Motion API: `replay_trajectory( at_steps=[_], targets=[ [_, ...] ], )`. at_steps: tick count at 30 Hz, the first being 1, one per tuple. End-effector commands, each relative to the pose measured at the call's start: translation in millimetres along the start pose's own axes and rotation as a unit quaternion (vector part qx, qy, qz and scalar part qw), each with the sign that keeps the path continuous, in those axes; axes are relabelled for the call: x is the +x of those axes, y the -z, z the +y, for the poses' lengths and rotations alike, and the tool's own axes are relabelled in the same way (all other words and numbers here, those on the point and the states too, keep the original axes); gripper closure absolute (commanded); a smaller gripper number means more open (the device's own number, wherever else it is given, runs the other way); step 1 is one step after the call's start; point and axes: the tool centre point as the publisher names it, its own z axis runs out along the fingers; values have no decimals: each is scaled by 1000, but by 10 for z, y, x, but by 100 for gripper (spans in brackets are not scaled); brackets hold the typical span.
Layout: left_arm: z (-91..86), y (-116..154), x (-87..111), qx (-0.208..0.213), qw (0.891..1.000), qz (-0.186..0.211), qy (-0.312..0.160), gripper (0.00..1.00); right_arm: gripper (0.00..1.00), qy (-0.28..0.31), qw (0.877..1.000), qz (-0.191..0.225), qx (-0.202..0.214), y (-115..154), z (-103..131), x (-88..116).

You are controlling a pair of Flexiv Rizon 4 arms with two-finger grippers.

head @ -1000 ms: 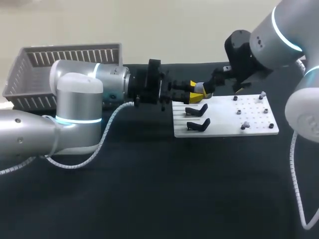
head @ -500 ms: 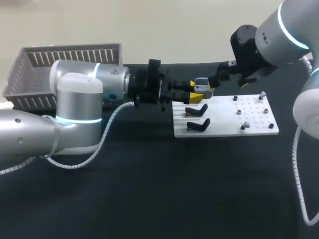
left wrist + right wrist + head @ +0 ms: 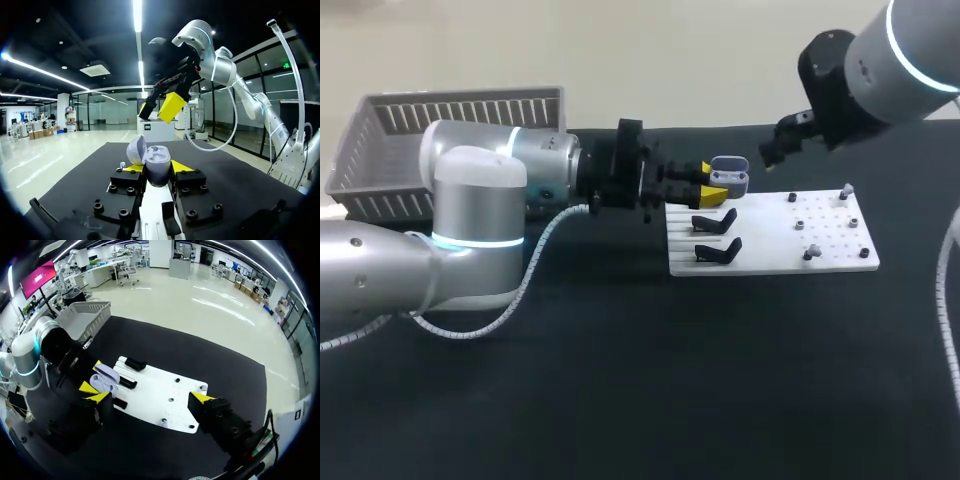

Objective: Pick up each earbud case from the left stands, insert the matching earbuds, close the lid, and place the case in the box.

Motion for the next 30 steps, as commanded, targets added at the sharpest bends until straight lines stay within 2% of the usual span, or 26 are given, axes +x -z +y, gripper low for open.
replay_trajectory(
  at_steps=[1, 7, 12, 20, 24, 30],
  targets=[
    [0, -1, 9, -1, 1000, -1, -1, 100, 0, -2, 999, -20, 28, 165, -159, 157],
    [0, -1, 9, -1, 1000, -1, -1, 100, 0, 4, 997, 23, 74, 117, -511, 252],
    [0, -1, 9, -1, 1000, -1, -1, 100, 0, 20, 994, 63, 82, -37, -708, 286],
    [0, -1, 9, -1, 1000, -1, -1, 100, 0, 42, 989, 115, 88, -380, -885, 271],
    [0, -1, 9, -1, 1000, -1, -1, 100, 0, 20, 987, 129, 98, -555, -946, 260],
    [0, -1, 9, -1, 1000, -1, -1, 100, 0, -7, 986, 139, 92, -759, -965, 304]
  ],
)
